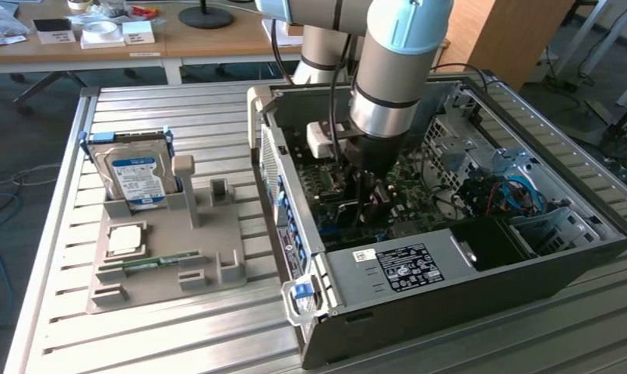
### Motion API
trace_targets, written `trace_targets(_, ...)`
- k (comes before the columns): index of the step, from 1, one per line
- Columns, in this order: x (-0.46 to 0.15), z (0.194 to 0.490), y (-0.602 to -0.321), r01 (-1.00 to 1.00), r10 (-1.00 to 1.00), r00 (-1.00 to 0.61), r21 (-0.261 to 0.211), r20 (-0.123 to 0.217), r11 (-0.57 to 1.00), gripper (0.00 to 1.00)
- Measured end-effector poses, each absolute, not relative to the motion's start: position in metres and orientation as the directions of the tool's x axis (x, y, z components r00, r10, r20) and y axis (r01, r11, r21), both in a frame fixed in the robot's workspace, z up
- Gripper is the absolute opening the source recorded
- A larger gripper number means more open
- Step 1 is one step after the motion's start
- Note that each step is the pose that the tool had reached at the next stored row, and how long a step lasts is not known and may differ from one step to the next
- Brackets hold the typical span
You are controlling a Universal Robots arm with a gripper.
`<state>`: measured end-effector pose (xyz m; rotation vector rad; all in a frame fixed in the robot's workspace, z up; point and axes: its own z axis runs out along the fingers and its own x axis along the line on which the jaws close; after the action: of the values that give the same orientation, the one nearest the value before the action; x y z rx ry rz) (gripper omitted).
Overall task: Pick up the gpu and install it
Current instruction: 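Insert the gpu into the slot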
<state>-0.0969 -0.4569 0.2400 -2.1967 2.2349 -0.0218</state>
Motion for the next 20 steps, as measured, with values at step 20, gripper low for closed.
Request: trace_targets(20,-0.097,0.272,-0.457,-1.0,-1.0,-0.017,-0.016,0.004,0.017,0.64)
